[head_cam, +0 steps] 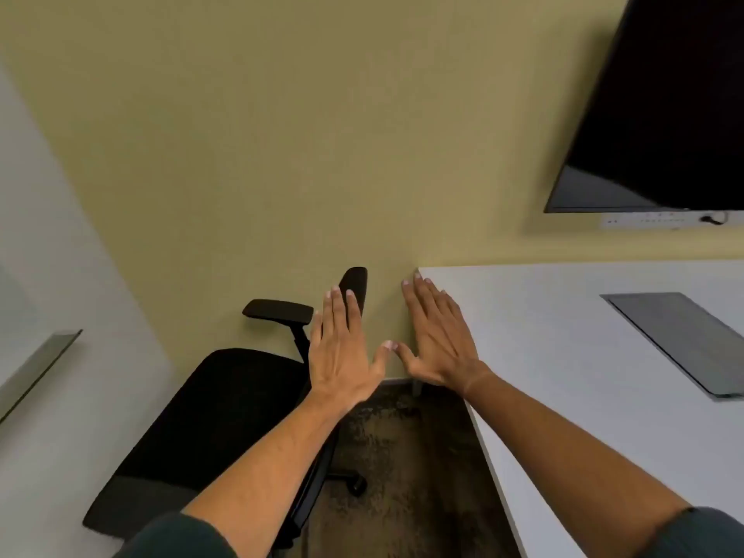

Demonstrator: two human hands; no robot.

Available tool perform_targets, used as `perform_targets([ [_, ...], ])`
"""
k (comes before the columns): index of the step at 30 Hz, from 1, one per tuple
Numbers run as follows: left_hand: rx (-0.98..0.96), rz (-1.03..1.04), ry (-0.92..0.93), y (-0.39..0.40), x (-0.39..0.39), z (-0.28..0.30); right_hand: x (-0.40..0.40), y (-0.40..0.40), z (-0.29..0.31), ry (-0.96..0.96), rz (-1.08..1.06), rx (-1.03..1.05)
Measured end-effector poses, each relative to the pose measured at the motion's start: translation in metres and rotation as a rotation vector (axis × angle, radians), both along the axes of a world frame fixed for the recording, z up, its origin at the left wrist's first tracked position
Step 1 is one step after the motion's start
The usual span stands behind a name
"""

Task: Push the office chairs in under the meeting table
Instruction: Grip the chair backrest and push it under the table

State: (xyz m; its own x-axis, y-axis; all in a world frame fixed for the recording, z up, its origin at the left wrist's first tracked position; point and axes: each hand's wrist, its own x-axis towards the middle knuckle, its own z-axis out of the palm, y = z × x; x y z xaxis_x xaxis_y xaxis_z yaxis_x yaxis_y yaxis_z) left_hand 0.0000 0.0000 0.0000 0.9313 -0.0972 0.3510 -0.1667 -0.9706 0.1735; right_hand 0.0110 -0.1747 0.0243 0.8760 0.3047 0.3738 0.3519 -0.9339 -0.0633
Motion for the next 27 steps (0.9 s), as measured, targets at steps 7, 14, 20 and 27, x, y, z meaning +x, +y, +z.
perform_targets([
  [7,-0.043,0.221,0.099,-0.001,-0.01,-0.042,0.06,0.017,-0.037,0.141,0.235,-0.123],
  [14,-0.131,0.419,0.262,-0.001,-0.009,-0.061,0.127,0.043,-0.055,0.159,0.422,-0.208],
  [20,-0.101,0.501,0.473,-0.002,0.002,-0.068,0.173,0.067,-0.066,0.19,0.54,-0.421],
  [27,-0.026,0.486,0.48,-0.004,0.019,-0.069,0.195,0.069,-0.08,0.218,0.596,-0.365],
])
